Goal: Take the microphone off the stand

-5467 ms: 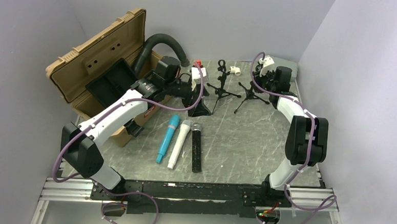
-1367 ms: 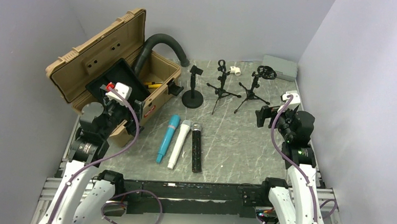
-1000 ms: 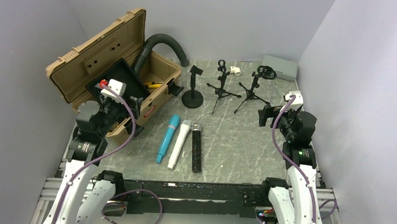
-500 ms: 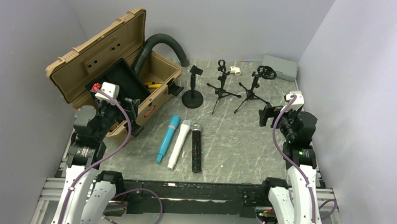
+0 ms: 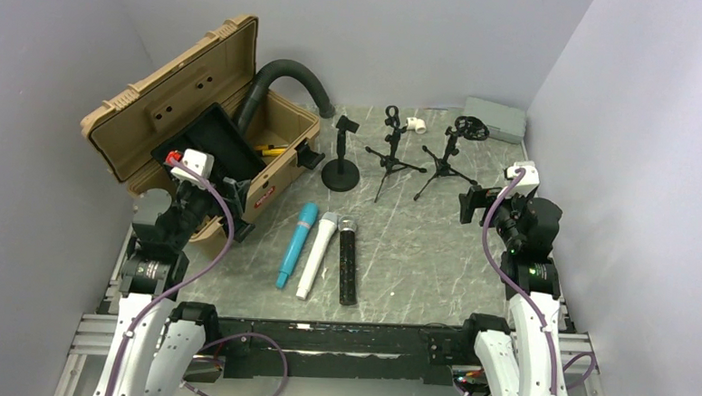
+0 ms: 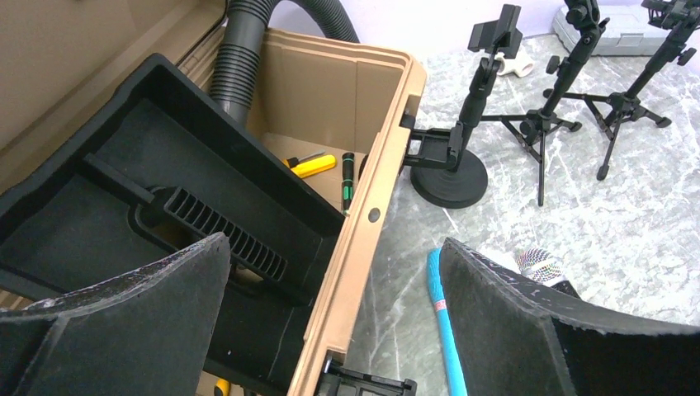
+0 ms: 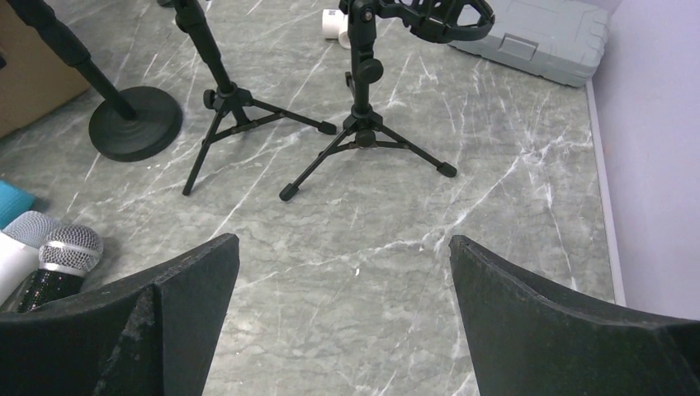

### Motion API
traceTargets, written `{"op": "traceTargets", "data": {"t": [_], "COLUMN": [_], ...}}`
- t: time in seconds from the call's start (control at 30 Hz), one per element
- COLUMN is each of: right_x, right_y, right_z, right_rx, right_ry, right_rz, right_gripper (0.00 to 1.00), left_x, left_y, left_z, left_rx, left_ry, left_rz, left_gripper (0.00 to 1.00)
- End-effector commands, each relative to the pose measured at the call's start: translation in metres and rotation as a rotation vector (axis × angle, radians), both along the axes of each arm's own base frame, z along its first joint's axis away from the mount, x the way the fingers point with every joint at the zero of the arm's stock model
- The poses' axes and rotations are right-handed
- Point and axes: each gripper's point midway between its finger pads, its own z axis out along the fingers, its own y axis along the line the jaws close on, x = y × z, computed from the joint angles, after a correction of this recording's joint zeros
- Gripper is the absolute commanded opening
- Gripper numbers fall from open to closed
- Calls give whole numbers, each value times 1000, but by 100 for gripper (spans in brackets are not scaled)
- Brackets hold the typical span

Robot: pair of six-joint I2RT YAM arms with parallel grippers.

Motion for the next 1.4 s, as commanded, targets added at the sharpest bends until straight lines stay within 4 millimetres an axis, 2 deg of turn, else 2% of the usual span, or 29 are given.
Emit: {"op": "traceTargets", "data": {"t": [0.0, 1.37], "right_x": [1, 0], "right_y": [-5, -9], "right_z": [28, 28], "right_rx": [-19, -28], "right_ry": [-76, -84], "right_rz": [-23, -39], "right_gripper": [100, 100], "left_x": [0, -3], "left_y": [-2, -7], "left_z": [8, 3], "left_rx": [0, 5], "left_ry": [-47, -44], "left_rz": [-18, -61], "left_gripper": [99, 99]}}
